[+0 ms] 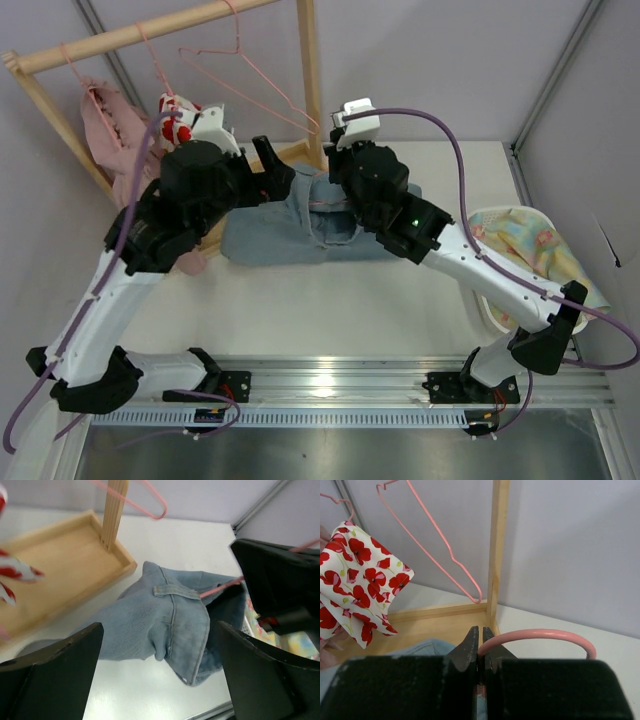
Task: Place the skirt on the hanger
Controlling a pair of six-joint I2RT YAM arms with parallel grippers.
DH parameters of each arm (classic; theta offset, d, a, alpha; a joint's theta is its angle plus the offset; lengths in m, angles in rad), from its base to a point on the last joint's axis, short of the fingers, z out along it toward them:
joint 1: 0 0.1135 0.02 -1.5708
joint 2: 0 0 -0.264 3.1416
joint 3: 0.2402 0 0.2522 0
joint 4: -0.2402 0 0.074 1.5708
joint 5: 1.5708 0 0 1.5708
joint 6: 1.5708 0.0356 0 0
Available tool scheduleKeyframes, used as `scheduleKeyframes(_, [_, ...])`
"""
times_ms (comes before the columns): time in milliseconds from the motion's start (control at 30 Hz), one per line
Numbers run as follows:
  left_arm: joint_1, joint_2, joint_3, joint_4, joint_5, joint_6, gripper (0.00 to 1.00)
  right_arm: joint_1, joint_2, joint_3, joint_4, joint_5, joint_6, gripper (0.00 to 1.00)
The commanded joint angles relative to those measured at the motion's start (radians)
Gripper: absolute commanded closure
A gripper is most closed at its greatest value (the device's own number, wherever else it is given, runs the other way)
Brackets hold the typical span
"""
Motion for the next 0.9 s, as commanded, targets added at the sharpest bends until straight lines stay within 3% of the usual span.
scheduleKeyframes(0, [-0.007,-0.003,0.190,-0.095,0.092,0.277,0.01,-0.016,-0.031,0.085,-0.055,-0.084,0.011,1.00])
scheduleKeyframes(167, [-0.007,0.036,0.391,-0.207,0.269,0.539,0.01,-0.044,-0.023,0.160,-0.182,-0.201,0.003,1.00])
scheduleKeyframes(300, [-0.007,0.017,0.299,-0.170,0.300,0.655,0.01,-0.054,-0.019,0.235,-0.278,-0.242,-0.009,1.00])
scheduleKeyframes(533, [-0.007,0.090,0.276,-0.214,0.497,0.741,0.04,-0.059,-0.032,0.332,-0.406,-0.252,0.025,1.00])
scheduleKeyframes(667, [-0.007,0.044,0.097,-0.213,0.481,0.741,0.10,-0.082,-0.023,0.397,-0.484,-0.239,0.025,1.00])
scheduleKeyframes(867, [-0.002,-0.160,-0.207,-0.078,0.389,0.719,0.09,-0.108,-0.063,0.423,-0.518,-0.272,0.041,1.00])
